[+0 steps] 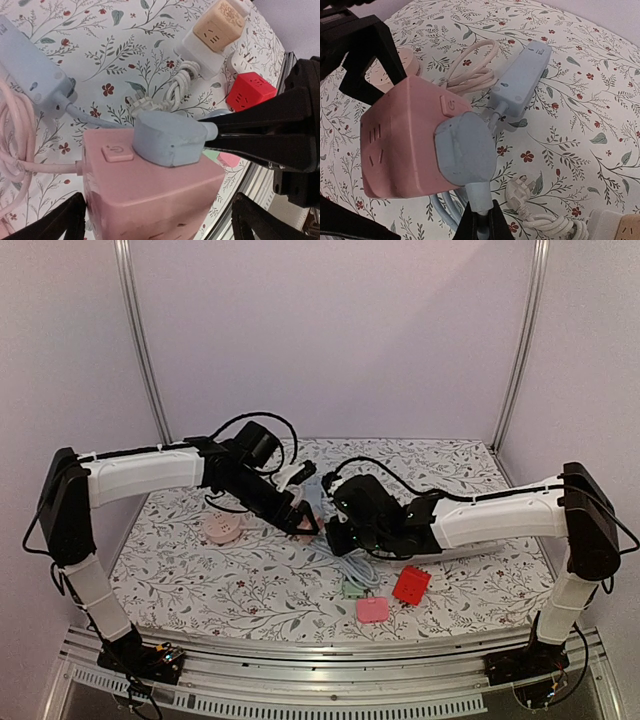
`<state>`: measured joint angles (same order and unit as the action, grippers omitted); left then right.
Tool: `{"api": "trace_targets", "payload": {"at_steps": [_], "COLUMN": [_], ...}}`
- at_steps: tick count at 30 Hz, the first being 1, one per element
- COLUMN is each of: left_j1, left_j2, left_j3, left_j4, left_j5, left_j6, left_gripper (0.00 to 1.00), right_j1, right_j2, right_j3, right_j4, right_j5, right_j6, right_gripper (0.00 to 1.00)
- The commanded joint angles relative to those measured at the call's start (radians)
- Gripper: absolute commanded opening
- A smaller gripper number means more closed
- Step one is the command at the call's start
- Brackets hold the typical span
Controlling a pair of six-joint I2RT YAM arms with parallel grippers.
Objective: Pull the plug off the socket
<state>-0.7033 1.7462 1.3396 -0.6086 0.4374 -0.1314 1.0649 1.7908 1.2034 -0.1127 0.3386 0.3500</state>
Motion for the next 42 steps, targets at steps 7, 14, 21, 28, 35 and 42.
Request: {"api": "trace_targets", "payload": {"at_steps": [7,14,21,28,35,42], "left_j1": [-0.036,-0.051,-0.053,-0.062,-0.064,-0.065], "left_j2": [0.014,0.017,0.02,0.026,0.026,0.024], "left_j3": [0.021,0.025,0.031,0.031,0.033,0.033], "left_j4": [-0.029,-0.039,-0.043,-0.044,-0.047,-0.049], "left_j5": [-0.118,-0.172,-0.157,-0.138,-0.14,-0.132], "left_j6": [0.011,0.02,0.02,0.035,0.037,0.041], "left_gripper": [0.94,0.9,0.84,0.82,0.7,0.6], "right_j1": [-0.003,-0.003,-0.003,-0.002,-0.002,-0.005], "right_j2": [0.011,0.015,0.013,0.016,0.012,0.007], "right_j3": [0.068,0.079,0.081,0.084,0.08,0.075], "right_j4": [0.082,0.085,0.094,0.103,0.104,0.104], "right_j5": [-0.017,-0.054,-0.086,-0.116,-0.108,-0.096], "right_j6": [0.047,0.041,0.037,0.048,0.05,0.056], "right_gripper": [0.0,0.0,0.0,0.0,0.0,0.0]}}
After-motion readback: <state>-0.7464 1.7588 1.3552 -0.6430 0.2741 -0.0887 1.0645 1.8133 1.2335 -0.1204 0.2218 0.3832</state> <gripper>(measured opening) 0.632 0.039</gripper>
